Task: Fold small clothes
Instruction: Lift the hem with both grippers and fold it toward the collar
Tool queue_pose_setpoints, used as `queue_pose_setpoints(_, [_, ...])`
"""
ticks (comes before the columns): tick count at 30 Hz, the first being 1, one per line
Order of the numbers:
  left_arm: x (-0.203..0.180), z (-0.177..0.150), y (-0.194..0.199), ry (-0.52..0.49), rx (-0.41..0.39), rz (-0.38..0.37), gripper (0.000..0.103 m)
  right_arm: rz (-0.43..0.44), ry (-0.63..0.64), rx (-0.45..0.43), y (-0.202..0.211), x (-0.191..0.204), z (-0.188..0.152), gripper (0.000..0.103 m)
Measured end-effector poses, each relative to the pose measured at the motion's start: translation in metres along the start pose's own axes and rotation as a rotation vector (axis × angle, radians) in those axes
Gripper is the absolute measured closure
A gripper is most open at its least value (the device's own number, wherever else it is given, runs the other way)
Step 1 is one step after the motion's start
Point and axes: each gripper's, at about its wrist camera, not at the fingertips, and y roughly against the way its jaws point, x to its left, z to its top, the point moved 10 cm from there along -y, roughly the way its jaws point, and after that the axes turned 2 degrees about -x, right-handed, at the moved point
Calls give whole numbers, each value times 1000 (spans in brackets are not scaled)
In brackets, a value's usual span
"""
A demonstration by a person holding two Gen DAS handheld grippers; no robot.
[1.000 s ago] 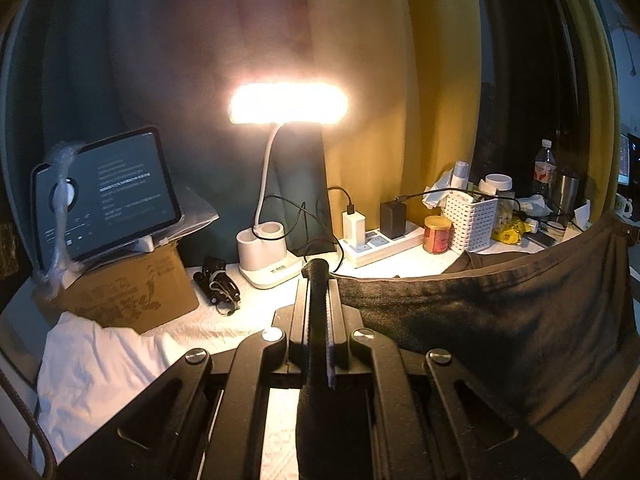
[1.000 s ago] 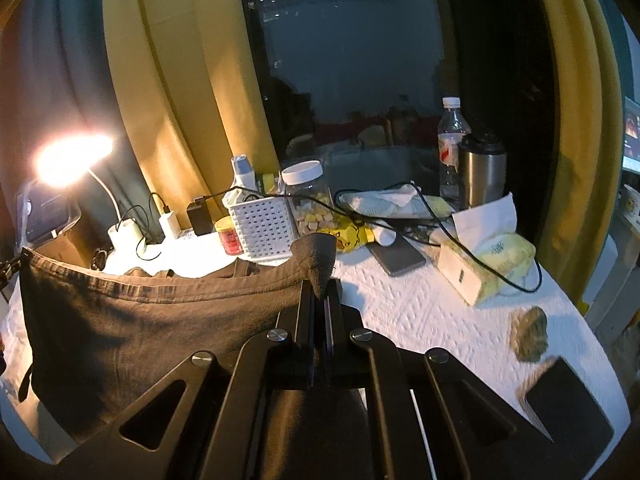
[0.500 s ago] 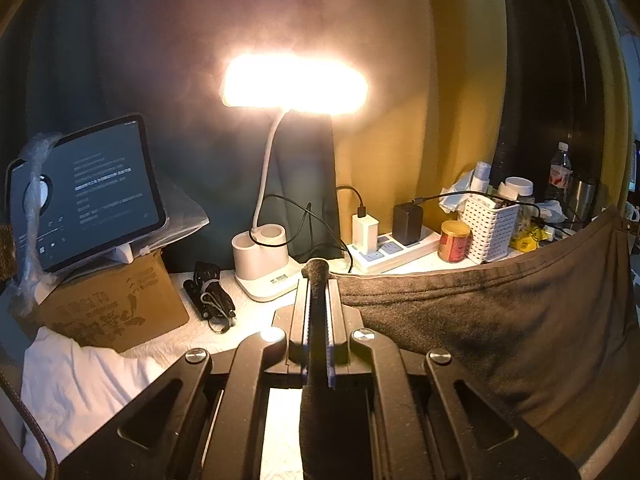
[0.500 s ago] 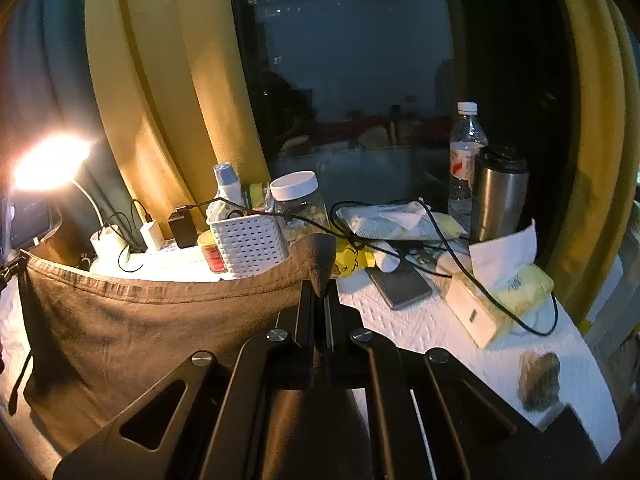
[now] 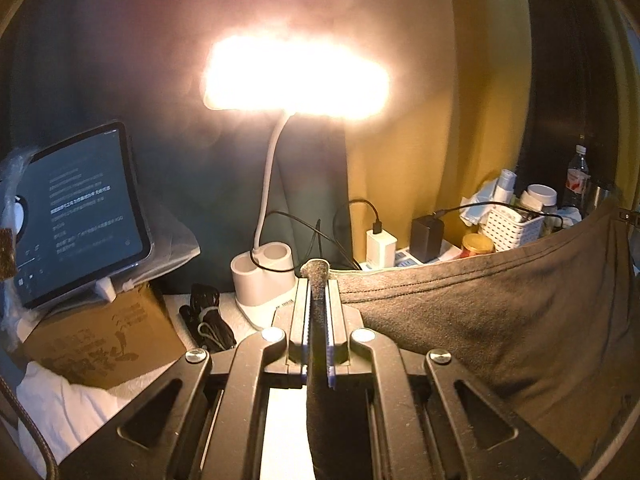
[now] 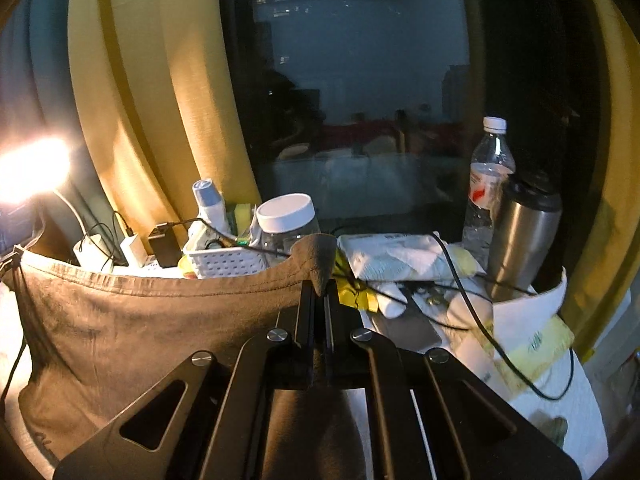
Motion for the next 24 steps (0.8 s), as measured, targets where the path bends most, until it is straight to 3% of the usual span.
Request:
queue_pose_setpoints(7, [1, 4, -35, -14, 24, -3, 99, -11, 3, 38, -41, -4, -5, 98])
queue_pose_setpoints(15, [-7, -31, -80, -23, 121, -15, 99, -56, -8, 131, -81, -11, -44, 98])
queue_pose_setpoints(20, [-8, -49, -100, -13, 179, -8, 98, -143, -34, 182, -98, -27, -61, 98])
queue_pose_setpoints(24, [-7, -62, -111, 22, 267, -24, 97, -171, -39, 198, -98, -34, -67, 98])
